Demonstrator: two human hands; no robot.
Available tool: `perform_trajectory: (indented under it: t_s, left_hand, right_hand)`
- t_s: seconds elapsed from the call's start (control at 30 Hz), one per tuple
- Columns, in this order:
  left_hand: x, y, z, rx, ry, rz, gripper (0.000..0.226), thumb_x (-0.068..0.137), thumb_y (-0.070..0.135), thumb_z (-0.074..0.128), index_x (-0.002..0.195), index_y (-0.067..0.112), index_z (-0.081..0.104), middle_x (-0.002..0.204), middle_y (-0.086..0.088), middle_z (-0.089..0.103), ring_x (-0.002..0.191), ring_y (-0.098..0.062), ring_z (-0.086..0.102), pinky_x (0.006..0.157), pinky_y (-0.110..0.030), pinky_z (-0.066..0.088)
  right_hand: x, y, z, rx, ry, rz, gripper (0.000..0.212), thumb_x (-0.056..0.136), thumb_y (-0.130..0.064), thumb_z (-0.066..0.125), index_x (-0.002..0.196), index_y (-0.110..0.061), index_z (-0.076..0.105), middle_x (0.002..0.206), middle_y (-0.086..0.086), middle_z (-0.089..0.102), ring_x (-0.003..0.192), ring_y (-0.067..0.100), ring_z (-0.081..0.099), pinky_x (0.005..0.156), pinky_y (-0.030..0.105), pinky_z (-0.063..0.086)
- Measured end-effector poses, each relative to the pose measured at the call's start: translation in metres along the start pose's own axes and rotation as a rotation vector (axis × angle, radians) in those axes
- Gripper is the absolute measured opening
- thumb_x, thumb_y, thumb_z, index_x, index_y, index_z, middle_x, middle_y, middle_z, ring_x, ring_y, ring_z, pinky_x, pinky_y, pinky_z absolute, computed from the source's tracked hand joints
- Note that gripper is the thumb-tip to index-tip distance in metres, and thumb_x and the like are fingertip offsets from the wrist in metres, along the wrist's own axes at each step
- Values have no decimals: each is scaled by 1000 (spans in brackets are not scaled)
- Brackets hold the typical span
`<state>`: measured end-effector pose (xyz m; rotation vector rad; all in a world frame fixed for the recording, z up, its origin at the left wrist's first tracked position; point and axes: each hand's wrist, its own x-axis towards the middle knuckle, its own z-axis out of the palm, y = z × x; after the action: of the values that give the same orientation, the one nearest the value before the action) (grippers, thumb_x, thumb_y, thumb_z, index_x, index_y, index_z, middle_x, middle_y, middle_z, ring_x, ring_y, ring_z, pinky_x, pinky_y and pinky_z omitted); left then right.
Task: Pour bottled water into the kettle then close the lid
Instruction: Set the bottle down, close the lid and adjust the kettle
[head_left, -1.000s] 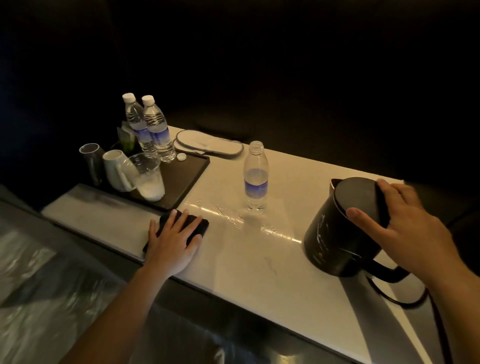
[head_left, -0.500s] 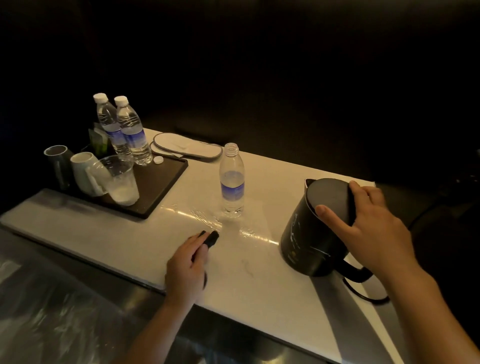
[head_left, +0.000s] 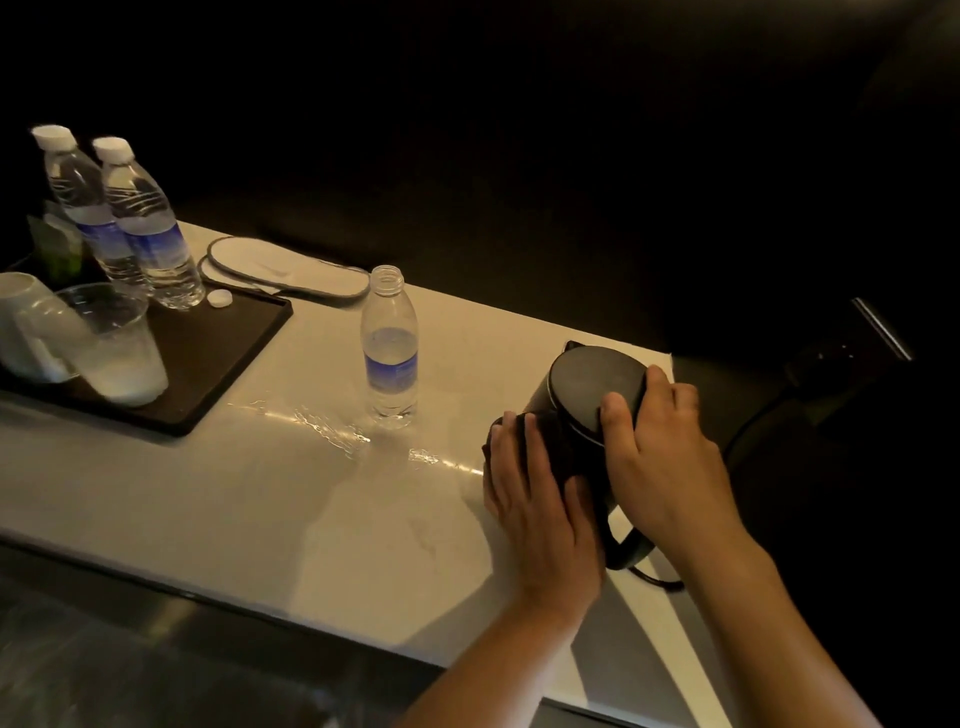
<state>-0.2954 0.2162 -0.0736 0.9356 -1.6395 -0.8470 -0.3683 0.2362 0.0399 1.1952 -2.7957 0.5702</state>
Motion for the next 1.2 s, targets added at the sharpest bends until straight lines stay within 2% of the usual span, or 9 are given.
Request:
perform_trajectory:
  t_s: [0.1,0.23,0.3,0.37,0.47,0.57,0.9,1.1,1.2]
  left_hand:
    - [-7,-23,3,60,30,10,56,107,41,20,161,33,8,166,-9,31,154,-26,29,122,-51,28]
    - [3,-26,-2,27,31,-163,55,106,43,17,156,27,34,156,6,47,146,-17,42,123,-52,24]
    - [20,-18,-5,-103,52,-343,55,105,40,19,151,24,45,151,2,55,141,-21,48,121,-54,29]
    - [31,-1,-5,-296,65,-455,52,105,40,20,152,29,38,162,-4,41,151,-20,36,123,-51,29]
    - [26,31,-1,-255,83,-216,53,108,48,15,159,36,24,170,11,24,156,-8,20,126,-41,20]
    - [23,30,3,-215,56,-100,53,108,49,14,159,42,20,165,15,32,153,-12,27,123,-49,27]
    - [62,-19,-9,-557,-159,-479,53,99,42,29,139,28,61,136,2,67,127,-16,61,109,-50,50]
    - [50,22,-4,-369,-15,-217,45,103,58,20,146,59,35,152,15,49,139,-9,47,110,-48,49]
    - [45,9,-1,-402,4,-127,46,108,47,23,152,45,36,154,10,49,141,-15,47,109,-52,49]
  right_hand:
    - [-1,1,1,14,26,-8,64,105,-52,27,155,-12,27,144,17,39,95,36,59,71,38,41]
    - [-2,1,1,36,38,-18,64,105,-51,28,156,-13,26,144,17,40,99,36,61,71,37,40]
    - [-2,1,1,37,41,-17,65,105,-51,27,157,-12,26,143,17,40,99,34,61,71,37,39]
    - [-3,2,0,40,40,-14,65,105,-50,28,157,-12,26,143,17,41,100,34,61,71,37,38]
    - [-3,4,0,68,41,-29,64,105,-50,28,156,-12,27,141,16,42,96,32,60,71,37,40]
    - [-3,6,0,96,46,-50,64,104,-50,28,156,-13,28,142,15,42,90,24,52,71,36,40]
    - [11,24,1,180,14,-121,60,106,-53,32,159,-25,30,155,4,41,123,21,52,84,30,40]
    - [25,38,-12,336,-97,-170,58,99,-57,33,153,-36,37,149,-5,46,116,10,47,88,33,45]
    - [29,40,-15,351,-133,-197,58,99,-56,35,154,-35,37,149,-6,45,122,13,48,96,38,48]
